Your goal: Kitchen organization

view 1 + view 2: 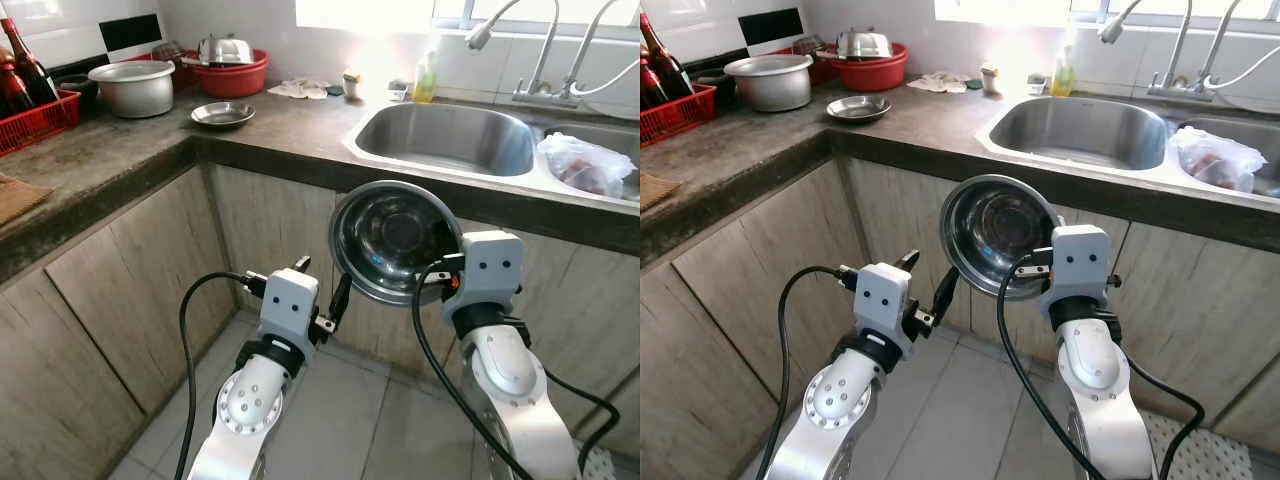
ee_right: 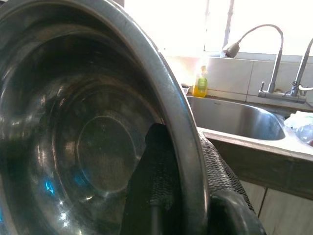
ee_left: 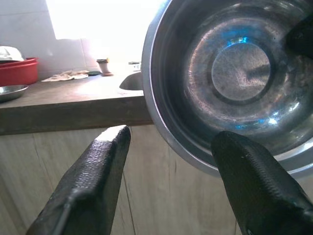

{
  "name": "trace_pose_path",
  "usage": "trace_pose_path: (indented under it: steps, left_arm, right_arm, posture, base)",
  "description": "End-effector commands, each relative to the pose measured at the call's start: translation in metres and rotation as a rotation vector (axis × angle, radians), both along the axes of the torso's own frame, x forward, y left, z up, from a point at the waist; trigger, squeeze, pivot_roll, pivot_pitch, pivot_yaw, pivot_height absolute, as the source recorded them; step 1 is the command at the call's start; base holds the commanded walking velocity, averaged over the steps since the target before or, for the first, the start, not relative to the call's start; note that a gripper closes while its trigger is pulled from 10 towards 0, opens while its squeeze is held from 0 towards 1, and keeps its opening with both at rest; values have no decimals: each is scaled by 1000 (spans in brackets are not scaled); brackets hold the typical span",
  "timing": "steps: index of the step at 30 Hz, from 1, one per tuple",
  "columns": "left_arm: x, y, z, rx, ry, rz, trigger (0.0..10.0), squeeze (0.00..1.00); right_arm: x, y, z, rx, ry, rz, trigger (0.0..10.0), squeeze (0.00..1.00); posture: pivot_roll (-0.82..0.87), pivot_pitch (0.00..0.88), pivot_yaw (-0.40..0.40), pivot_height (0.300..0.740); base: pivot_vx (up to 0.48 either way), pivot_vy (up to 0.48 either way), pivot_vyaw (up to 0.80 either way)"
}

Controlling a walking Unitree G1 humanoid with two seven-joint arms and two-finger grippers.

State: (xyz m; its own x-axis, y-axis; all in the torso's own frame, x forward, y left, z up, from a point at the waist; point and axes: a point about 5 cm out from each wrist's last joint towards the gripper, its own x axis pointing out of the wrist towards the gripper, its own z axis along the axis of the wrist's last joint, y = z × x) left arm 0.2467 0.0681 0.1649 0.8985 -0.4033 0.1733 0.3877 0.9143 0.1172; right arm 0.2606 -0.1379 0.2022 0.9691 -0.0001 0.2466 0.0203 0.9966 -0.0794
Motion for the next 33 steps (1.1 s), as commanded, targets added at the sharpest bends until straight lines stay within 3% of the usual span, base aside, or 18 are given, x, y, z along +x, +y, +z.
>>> trace_pose_path:
  steps: [1,20,33]
  left_arm:
    - [2,1,-1,10,5,0,10000,0]
    - [3,3,0,13,-1,12,10000,0]
    - [5,3,0,12,-1,16,10000,0]
  right_arm:
    - [0,1,6,1,-32,-4,10000,0]
    - [2,-1,10,13,-48,-20,10000,0]
    - [6,-7,16,17,-70,-42,10000,0]
  posture:
    - [41,31,-20,740]
    - [41,30,-15,740]
    - [38,29,-14,740]
  base:
    - [379,0,0]
    - [377,0,0]
    - [372,0,-769]
